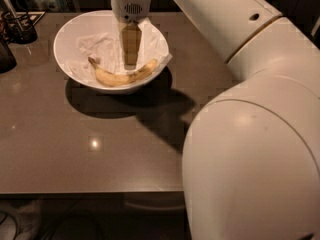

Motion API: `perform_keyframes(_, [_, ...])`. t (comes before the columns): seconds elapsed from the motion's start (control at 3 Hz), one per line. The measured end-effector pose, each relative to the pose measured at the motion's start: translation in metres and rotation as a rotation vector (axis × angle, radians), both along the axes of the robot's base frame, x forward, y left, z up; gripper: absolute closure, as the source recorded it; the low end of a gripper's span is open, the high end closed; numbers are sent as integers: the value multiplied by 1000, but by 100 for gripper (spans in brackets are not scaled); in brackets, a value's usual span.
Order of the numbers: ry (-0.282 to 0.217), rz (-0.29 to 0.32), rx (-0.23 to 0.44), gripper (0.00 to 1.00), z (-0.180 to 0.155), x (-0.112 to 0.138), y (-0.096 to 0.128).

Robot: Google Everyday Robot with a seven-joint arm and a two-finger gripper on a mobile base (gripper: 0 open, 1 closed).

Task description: Pick banana from white bowl

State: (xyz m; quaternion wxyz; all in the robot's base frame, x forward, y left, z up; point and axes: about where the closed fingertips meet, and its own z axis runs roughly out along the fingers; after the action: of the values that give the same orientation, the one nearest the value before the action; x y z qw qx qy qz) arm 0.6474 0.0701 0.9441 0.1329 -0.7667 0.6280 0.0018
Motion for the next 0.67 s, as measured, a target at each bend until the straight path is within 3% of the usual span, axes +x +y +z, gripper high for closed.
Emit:
perform_keyframes(0.33, [60, -18, -4, 33, -27, 2, 4])
perform_keyframes(0.67, [118, -42, -4, 33, -49, 3, 7])
